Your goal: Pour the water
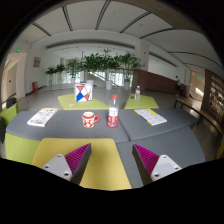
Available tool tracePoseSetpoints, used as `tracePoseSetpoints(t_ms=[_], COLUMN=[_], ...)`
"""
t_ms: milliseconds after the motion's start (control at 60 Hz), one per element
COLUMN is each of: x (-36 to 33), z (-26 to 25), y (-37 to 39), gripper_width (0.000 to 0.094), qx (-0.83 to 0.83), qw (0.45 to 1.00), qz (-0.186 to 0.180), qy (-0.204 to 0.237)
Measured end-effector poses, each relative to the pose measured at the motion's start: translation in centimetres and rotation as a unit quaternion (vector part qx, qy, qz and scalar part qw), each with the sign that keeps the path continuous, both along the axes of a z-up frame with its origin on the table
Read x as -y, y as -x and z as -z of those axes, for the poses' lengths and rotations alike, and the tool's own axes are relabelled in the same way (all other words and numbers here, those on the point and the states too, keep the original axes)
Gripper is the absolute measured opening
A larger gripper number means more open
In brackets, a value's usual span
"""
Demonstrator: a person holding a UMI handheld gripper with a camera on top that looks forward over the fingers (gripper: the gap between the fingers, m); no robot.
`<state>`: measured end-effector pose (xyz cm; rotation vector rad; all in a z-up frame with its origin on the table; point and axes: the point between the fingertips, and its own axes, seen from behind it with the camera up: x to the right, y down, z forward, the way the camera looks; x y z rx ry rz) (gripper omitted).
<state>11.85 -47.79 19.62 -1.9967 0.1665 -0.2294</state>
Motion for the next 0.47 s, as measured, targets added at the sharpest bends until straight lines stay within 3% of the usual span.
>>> tracePoseSetpoints(t_ms=[467], x=[6.3], z=[0.4], y=[1.5], gripper_width=[0.0851], qx=[0.014], qw=[1.0], qz=[-0.004], qy=[-0.002])
